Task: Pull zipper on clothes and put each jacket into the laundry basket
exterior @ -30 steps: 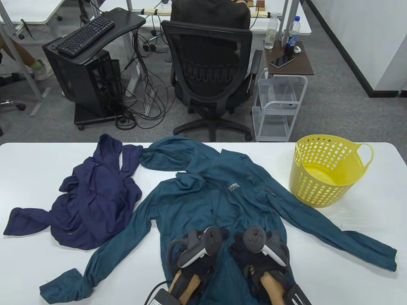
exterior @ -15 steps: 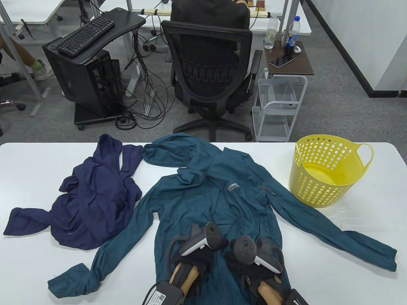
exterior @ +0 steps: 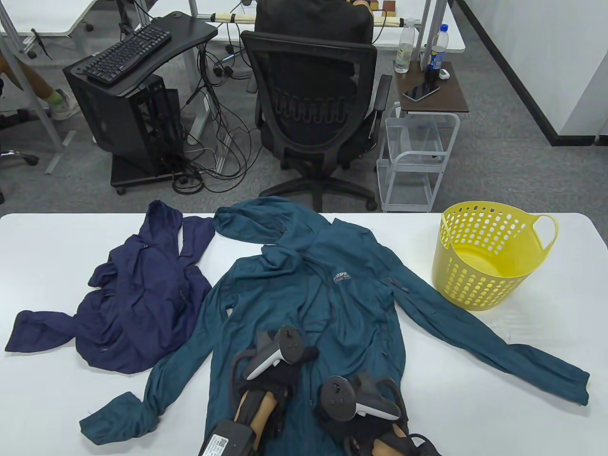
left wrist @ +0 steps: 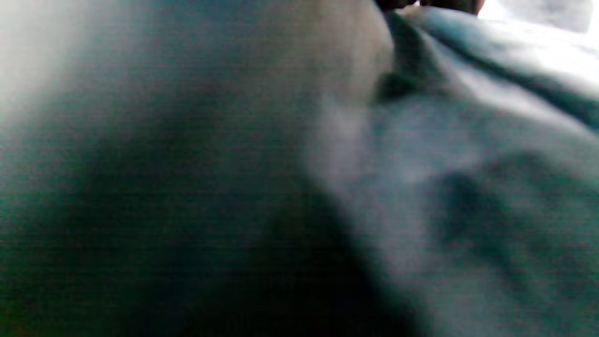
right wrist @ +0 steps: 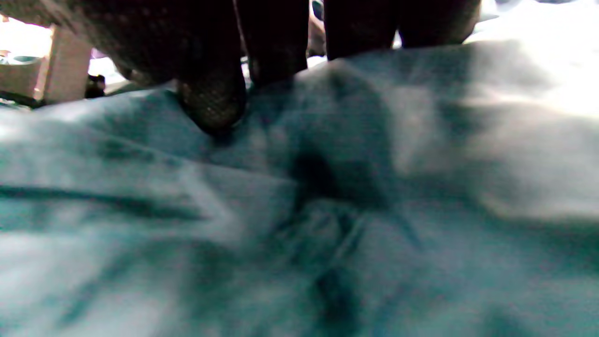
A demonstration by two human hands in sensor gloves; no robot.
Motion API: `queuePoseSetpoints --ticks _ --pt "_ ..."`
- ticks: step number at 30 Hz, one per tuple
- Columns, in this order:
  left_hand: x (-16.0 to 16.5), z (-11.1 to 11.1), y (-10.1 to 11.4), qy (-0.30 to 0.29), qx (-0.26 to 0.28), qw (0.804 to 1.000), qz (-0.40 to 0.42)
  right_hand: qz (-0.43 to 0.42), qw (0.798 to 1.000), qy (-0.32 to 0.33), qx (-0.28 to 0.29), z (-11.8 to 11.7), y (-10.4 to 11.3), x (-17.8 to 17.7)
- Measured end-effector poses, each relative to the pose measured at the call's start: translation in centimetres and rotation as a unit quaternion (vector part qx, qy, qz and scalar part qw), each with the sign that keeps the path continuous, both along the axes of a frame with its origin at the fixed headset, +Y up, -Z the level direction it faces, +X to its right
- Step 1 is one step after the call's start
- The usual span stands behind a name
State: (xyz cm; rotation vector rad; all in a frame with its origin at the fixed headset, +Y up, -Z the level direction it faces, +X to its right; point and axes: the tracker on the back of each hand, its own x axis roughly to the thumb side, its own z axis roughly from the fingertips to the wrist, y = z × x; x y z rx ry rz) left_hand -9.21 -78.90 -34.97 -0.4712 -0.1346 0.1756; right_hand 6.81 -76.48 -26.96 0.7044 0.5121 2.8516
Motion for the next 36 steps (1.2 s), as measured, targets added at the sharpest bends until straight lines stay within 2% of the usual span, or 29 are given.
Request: queuePoseSetpoints --ticks 4,11,15,18,19,21,26,33,36 --pt "0.8 0.7 0.8 -0.013 0.030 0.999 -0.022 -0.003 1.000 -0.029 -0.009 -0.8 -0.4 1.0" --pt "2.8 2.8 3.4 -0.031 0.096 0.994 0.034 -0.039 0.992 -0.117 -0.020 -3.3 -1.1 4.1" --pt "4.6 3.6 3.2 -0.039 0.080 0.995 0.043 -0.061 0.985 -0.162 -0.017 -4.4 -1.5 6.0" --pt "5.6 3.4 2.0 -0.049 0.033 0.998 0.011 -0.074 0.980 -0.187 -0.014 -4.9 -1.7 7.0" --pt "5.8 3.4 1.6 -0.052 0.010 0.999 -0.001 -0.078 0.979 -0.186 -0.018 -4.9 -1.7 7.2" --pt "5.9 3.2 1.2 -0.059 0.008 0.998 -0.023 -0.076 0.980 -0.182 -0.017 -4.8 -1.7 7.1" --pt "5.2 2.6 0.9 -0.049 -0.013 0.999 -0.010 -0.052 0.986 -0.155 0.009 -4.0 -1.0 5.9" --pt "3.4 1.7 0.5 -0.028 -0.009 0.999 -0.037 -0.019 0.997 -0.071 0.025 -1.6 0.5 2.7" --pt "2.4 1.3 0.4 -0.017 -0.006 0.999 -0.043 -0.022 0.999 -0.031 0.015 -0.5 1.0 1.4"
